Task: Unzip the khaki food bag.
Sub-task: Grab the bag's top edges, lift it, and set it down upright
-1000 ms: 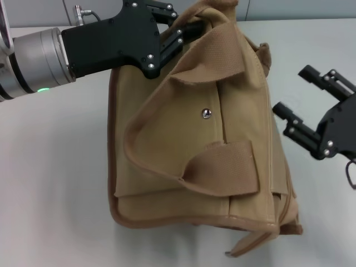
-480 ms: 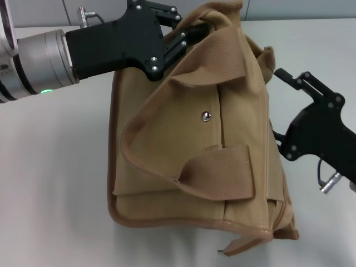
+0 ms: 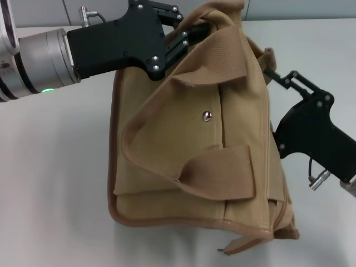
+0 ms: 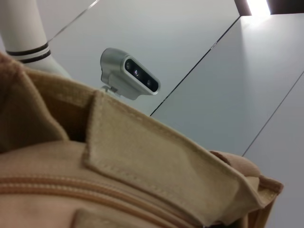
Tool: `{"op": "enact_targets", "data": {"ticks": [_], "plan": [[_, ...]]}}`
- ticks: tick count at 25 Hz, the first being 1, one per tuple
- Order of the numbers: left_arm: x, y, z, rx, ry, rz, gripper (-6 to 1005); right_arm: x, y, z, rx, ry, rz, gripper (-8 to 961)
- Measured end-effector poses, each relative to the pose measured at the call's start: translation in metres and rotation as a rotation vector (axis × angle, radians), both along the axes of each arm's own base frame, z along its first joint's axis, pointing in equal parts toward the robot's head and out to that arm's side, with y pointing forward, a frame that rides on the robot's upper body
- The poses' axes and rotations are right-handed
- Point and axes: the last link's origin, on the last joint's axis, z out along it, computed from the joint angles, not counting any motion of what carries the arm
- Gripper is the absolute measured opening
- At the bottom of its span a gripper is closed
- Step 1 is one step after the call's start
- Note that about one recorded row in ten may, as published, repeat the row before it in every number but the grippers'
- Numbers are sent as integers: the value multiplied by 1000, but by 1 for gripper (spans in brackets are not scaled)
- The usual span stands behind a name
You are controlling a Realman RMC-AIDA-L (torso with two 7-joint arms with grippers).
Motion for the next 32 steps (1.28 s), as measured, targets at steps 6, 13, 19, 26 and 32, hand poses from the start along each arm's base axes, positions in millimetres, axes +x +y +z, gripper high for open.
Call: {"op": "enact_targets", "data": {"ticks": [6, 13, 19, 26, 32], "plan": [[1, 0, 0, -3, 2, -3, 72, 0, -5, -6, 9, -28, 9, 598], [2, 0, -1, -6, 4, -8, 74, -5, -1, -9, 27, -43, 27, 447], [3, 0, -1, -7, 4, -9, 76, -9, 4, -12, 19, -55, 36, 445], [4, 1, -2, -7, 5, -13, 78, -9, 8, -14, 6, -69, 25, 371], [5, 1, -2, -7, 5, -16, 80, -9, 8, -14, 4, -61, 27, 135]]}}
